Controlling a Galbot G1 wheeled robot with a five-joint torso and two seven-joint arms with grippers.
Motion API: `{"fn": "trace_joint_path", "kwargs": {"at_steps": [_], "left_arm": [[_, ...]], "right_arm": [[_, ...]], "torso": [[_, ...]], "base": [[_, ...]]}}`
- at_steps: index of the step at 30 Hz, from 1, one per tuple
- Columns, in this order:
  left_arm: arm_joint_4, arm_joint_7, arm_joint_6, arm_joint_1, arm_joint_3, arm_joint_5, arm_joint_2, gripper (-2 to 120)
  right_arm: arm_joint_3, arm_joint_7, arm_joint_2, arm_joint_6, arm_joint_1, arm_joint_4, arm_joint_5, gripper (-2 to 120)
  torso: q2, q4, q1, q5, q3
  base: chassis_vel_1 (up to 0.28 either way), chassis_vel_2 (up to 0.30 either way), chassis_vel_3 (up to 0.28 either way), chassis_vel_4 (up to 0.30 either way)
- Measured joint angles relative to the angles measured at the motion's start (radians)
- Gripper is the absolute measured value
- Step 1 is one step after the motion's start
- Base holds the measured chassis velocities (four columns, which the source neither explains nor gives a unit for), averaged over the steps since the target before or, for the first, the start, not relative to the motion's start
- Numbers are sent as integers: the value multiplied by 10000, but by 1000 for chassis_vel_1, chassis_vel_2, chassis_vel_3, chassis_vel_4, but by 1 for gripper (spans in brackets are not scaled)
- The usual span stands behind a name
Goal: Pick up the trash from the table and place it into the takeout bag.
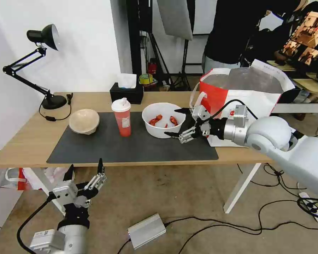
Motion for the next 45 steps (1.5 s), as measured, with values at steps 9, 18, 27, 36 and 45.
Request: {"fn": "trace_joint_path", "kwargs": {"at_steps": [9, 18, 27, 36, 45], "left_arm": [[117, -6, -97, -4, 34, 47, -4, 95], [141, -14, -188, 101, 61, 135, -3, 95], [201, -21, -267, 101, 138, 210, -7, 95], [153, -36, -320, 201, 152, 227, -7, 95], [68, -93, -454, 397, 140, 329, -7, 95]], "right_arm": [[-1227, -531, 104, -67, 1475, -638, 92, 100], [-2443, -827, 524, -247, 3028, -1220, 156, 100], [-3297, -926, 1292, -541, 3968, -2044, 504, 100], [-3449, -577, 1449, -871, 4040, -2090, 939, 100], [-3472, -35, 1519, -1975, 4110, -2062, 1649, 100]], "torso": [[1, 0, 0, 1, 0], [1, 0, 0, 0, 0], [0, 0, 0, 0, 0], [1, 0, 1, 0, 0], [1, 0, 0, 1, -1]], "base": [[0, 0, 0, 0], [0, 0, 0, 0], [0, 0, 0, 0], [0, 0, 0, 0], [0, 0, 0, 0]]}}
